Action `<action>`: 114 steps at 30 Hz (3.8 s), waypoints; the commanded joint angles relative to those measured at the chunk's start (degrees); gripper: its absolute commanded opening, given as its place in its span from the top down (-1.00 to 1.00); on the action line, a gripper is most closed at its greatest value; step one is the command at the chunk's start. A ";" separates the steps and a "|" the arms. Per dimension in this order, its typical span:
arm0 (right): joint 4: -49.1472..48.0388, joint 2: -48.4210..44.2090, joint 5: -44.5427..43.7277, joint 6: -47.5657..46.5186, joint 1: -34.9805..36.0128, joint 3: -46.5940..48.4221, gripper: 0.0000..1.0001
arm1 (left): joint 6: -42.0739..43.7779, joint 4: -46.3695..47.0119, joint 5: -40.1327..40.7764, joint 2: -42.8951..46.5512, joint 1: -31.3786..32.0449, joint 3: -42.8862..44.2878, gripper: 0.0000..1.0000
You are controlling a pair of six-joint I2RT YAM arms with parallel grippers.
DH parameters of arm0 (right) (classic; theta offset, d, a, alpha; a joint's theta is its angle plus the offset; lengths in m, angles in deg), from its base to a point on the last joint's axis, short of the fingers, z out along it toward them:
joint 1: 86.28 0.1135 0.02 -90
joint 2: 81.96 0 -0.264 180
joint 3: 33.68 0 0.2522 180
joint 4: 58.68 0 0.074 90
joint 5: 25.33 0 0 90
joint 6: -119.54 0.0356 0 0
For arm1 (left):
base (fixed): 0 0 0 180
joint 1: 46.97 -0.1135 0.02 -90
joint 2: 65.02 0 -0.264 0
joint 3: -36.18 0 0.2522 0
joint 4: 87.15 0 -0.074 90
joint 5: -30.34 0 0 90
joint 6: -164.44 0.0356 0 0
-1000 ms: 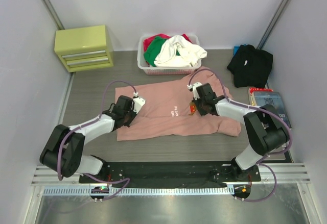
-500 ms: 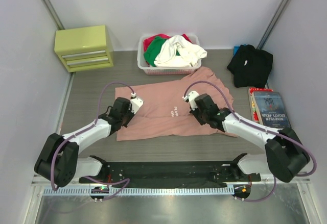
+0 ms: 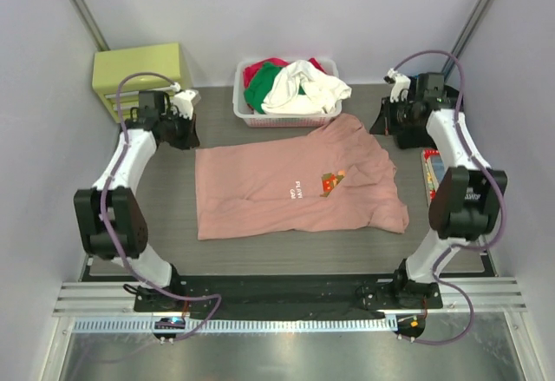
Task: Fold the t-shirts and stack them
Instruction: Fold the other side of the tshirt into a rectangle
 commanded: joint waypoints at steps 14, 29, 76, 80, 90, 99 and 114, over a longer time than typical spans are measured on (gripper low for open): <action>15.68 31.07 6.53 5.19 -3.91 35.89 0.40 | -0.16 -22.41 -21.88 -16.94 -1.88 16.21 1.00; 12.69 45.46 4.68 11.33 -1.36 46.42 0.19 | -1.65 -18.80 -22.49 -18.16 -1.26 11.63 1.00; 7.58 56.19 -1.56 9.93 -2.15 50.12 0.01 | -6.13 1.15 1.42 -27.05 -6.71 16.55 0.39; 4.70 47.34 1.16 10.36 -5.21 40.33 0.23 | -4.64 3.16 2.56 -20.29 -7.06 11.56 0.39; 10.90 5.15 -7.88 -7.72 -10.94 5.75 -0.12 | -4.28 4.49 -3.41 -4.90 -8.47 -4.44 0.37; 24.99 -8.75 -1.30 -12.22 -10.85 -3.83 -0.08 | -6.83 4.05 -5.43 -3.67 -8.29 -6.64 0.41; 13.22 0.37 -0.95 -5.45 -8.30 -9.56 0.02 | -5.60 3.52 -2.54 -2.26 -7.33 -8.58 0.38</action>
